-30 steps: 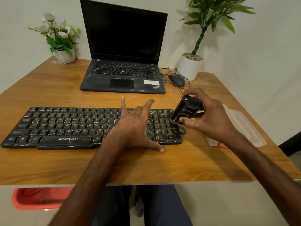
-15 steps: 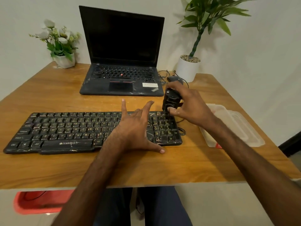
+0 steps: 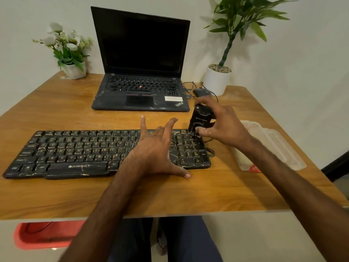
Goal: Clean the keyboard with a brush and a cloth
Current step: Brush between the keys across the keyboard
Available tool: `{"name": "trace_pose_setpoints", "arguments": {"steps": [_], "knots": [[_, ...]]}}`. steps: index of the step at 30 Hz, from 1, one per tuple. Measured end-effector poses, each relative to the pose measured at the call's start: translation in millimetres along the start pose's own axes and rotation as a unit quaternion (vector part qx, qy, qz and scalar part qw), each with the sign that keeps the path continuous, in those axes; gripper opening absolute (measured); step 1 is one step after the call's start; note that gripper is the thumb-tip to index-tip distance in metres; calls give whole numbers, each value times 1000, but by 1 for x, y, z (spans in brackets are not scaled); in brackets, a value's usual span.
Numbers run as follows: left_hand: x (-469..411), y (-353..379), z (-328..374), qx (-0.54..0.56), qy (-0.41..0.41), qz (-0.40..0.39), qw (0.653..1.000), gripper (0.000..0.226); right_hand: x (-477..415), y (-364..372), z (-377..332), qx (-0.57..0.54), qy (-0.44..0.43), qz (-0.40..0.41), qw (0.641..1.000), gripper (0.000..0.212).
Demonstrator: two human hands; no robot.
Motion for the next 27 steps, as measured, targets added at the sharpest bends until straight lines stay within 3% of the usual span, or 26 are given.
{"name": "trace_pose_setpoints", "arguments": {"steps": [4,8,13,17,21,27], "knots": [[0,1,0,9,5,-3,1000,152,18,16,-9,-60,26,-40,997,65],[-2,2,2,4,15,7,1000,150,54,34,-37,-106,-11,-104,989,67],[3,1,-1,11,14,-12,1000,151,34,1,-13,-41,26,-31,998,64],[7,9,-16,-6,-1,-41,999,155,48,16,-36,-71,-12,-57,996,63],[5,6,-16,-16,1,-36,999,157,62,38,-57,-19,-77,-77,994,66],[7,3,-15,-10,1,-35,999,156,77,6,-29,-30,-20,-48,998,70]]}}
Point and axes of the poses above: each hand's wrist, its own x-axis away from the middle knuckle, its own y-axis out of the palm, z = x × y, the point moved 10 cm from there along -x, towards the middle knuckle, and after that the axes turned 5 degrees about -x, right-handed, at the moved point
